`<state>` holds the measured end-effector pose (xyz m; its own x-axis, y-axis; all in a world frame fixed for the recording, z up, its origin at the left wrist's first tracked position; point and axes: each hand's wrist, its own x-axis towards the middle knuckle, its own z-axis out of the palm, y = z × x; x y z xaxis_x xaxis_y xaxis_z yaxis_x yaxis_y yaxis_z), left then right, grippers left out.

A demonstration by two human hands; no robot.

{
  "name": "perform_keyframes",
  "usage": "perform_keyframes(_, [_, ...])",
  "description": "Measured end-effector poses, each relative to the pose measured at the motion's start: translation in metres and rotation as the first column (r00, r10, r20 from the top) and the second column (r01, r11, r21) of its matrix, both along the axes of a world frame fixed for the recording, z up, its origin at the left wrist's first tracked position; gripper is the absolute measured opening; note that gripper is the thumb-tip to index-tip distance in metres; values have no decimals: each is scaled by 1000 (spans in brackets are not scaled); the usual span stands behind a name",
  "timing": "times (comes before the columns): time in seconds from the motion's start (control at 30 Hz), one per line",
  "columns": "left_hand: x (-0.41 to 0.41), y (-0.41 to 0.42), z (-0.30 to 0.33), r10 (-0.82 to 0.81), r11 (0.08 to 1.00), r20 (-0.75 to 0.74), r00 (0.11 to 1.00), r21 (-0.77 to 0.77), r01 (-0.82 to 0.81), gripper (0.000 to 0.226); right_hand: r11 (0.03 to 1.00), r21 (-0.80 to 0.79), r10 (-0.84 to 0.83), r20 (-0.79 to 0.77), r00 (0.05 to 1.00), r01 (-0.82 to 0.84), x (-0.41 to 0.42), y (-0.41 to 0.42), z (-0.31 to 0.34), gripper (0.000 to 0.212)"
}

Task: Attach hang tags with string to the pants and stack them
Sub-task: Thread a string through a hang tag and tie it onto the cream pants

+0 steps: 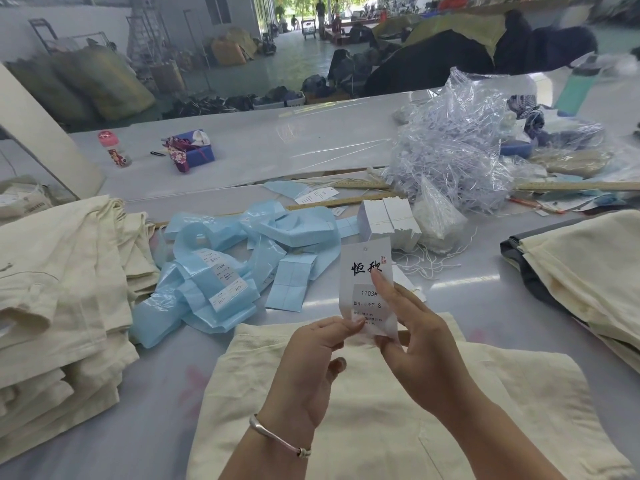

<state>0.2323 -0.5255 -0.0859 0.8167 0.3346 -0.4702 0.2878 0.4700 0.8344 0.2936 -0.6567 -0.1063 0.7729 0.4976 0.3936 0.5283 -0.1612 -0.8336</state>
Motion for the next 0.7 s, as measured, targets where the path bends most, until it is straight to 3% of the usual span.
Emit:
perform_keyframes(0.1, [-1,2,3,-13,999,9,1000,-40,13,2,999,17,32,-50,998,-31,2,-3,2,80])
perform_keyframes(0.2, [-1,0,1,-19,987,26,999,158,15,5,988,117,124,-198,972,-102,1,-9,8,88])
perform_keyframes(0.4, [1,-9,-1,56,959,134,989,267,-91,13,934,312,313,-476,822,-175,5,-16,14,95])
perform_keyframes(0.5, [2,-8,-6,81,892,141,987,432,-135,29,892,416,393,-519,759,-177,4,-17,16,92])
perform_keyframes(0.6, [3,-5,-15,68,758,115,991,639,-126,42,831,550,414,-519,748,-78,7,-18,20,87])
perform_keyframes(0.7, [-3,-6,-25,60,717,115,992,686,-122,44,780,626,390,-506,769,17,14,-23,34,76])
